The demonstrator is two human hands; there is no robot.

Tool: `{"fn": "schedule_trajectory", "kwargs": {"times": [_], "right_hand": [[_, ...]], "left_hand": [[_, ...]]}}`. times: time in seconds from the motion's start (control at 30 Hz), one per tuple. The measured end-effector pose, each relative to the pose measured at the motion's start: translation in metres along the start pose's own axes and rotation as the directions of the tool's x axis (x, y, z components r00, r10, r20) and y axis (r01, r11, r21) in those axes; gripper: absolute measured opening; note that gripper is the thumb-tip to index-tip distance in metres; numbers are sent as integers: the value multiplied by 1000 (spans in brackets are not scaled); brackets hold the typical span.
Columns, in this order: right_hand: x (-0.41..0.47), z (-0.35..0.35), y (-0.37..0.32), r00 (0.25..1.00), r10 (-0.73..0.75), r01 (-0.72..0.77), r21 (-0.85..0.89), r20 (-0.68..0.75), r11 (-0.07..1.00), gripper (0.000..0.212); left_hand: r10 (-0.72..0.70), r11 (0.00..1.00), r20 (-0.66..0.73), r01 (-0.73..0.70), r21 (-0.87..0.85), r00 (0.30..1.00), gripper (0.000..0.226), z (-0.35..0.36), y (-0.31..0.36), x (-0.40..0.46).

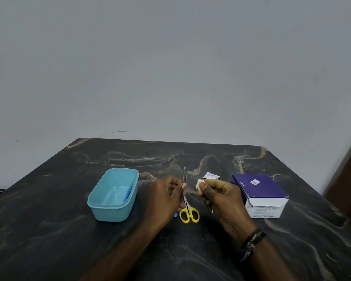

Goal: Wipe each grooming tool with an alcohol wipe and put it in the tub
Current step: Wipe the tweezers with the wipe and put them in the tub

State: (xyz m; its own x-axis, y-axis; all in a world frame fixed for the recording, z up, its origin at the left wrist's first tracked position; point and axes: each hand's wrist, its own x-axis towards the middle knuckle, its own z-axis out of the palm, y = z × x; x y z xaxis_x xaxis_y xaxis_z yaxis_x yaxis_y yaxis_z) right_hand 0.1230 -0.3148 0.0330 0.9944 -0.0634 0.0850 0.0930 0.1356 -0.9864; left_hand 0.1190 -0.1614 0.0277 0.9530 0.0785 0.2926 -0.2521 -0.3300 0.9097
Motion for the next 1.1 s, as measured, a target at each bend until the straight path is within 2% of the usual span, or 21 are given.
{"fn": "schedule_trajectory", "kwargs": {"times": [0.07, 0.17, 0.4, 0.53, 1.1], "right_hand": [[0, 0, -1, 1000, -9, 9, 10, -18, 1000, 11], [-2, 0, -3, 999, -13, 14, 13, -31, 1000, 12], [-4, 2, -6, 998, -19, 23, 65, -58, 998, 16], [-6, 5, -6, 997, -8, 15, 87, -73, 996, 12], [-5, 9, -2, 990, -5, 11, 43, -139, 999, 9]], "left_hand": [[-15, 994, 47, 20, -112, 999, 6, 3, -1, -3], [-8, 983, 83, 23, -182, 996, 11, 5, -1, -9], [35, 984, 75, -22, -175, 997, 16, 5, 4, -17], [70, 992, 60, -63, -110, 996, 15, 4, 3, -20], [105, 992, 36, -102, -75, 994, 16, 6, -2, -21]]}}
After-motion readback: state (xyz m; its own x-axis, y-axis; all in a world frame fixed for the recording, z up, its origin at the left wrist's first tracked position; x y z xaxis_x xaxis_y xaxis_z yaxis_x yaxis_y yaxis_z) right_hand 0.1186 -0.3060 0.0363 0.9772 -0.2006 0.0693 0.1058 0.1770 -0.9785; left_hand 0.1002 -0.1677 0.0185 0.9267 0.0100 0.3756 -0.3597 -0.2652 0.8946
